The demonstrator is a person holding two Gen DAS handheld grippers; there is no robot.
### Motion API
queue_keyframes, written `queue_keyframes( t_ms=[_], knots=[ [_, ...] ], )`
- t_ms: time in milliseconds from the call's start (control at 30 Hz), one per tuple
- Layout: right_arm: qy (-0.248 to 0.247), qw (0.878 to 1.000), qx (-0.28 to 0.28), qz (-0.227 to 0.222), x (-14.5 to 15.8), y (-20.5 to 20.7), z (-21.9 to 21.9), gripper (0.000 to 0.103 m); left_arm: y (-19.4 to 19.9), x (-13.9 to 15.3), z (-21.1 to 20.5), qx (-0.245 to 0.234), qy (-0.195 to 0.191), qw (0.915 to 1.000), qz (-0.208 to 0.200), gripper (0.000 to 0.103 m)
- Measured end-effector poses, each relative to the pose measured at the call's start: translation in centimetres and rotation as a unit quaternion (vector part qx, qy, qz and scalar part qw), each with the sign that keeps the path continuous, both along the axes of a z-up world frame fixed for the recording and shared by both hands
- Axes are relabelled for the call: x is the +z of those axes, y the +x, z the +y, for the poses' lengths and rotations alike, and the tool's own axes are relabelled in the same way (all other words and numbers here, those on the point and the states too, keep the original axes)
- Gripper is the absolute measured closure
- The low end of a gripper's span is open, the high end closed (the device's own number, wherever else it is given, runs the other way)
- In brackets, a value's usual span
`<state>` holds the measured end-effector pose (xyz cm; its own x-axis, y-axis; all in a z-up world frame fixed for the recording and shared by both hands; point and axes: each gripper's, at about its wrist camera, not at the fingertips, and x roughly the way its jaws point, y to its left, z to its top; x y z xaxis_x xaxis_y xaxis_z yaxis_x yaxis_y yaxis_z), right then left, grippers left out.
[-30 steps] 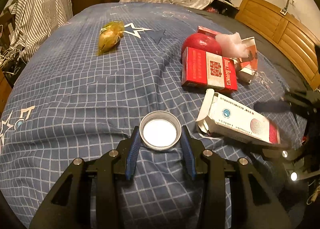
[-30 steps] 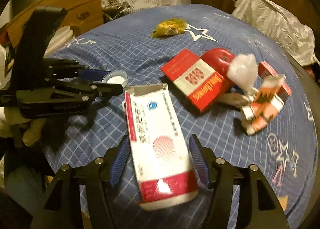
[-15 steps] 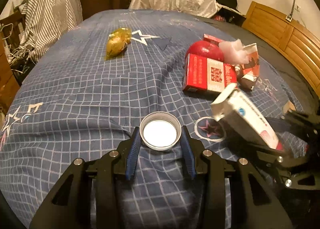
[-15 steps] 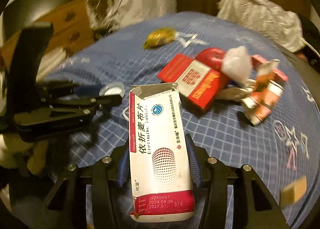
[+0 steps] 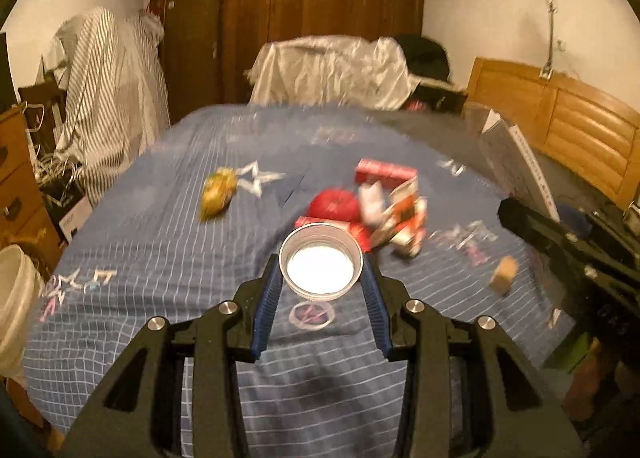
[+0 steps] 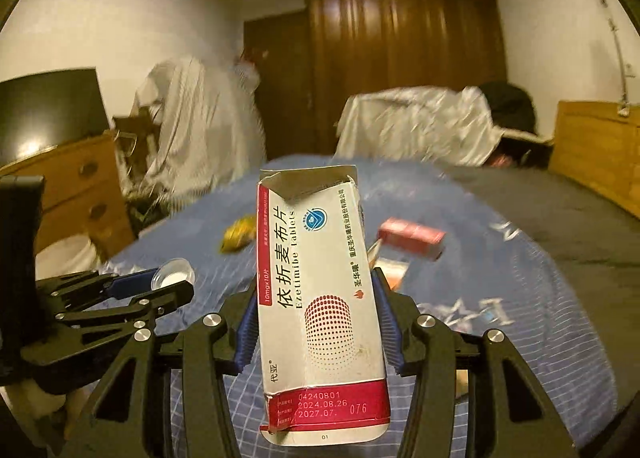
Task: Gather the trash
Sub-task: 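Carry the lid and medicine box in both tools over to the white bucket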
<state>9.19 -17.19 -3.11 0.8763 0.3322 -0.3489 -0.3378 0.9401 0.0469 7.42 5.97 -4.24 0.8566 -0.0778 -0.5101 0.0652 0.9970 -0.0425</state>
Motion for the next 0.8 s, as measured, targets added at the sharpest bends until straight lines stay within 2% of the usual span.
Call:
queue_keyframes(
  t_ms=[200, 333, 800],
  knots=[
    [0.011, 1.000, -0.012, -0.016, 3.0, -2.9, -2.9, 0.050, -1.3, 2.8, -1.7, -0.004, -0.008, 0.9996, -0.026, 0.065],
    [0.020, 0.999, -0.021, -0.018, 4.4, -4.5, -3.6, 0.050, -2.4, 3.7, -2.2, -0.003, -0.007, 0.9993, -0.037, 0.065],
    [0.015, 0.999, -0.025, -0.031, 6.0, -6.7, -3.3, 0.050, -4.3, 5.7, -0.9, 0.012, -0.014, 0.9986, -0.050, 0.065]
  ],
)
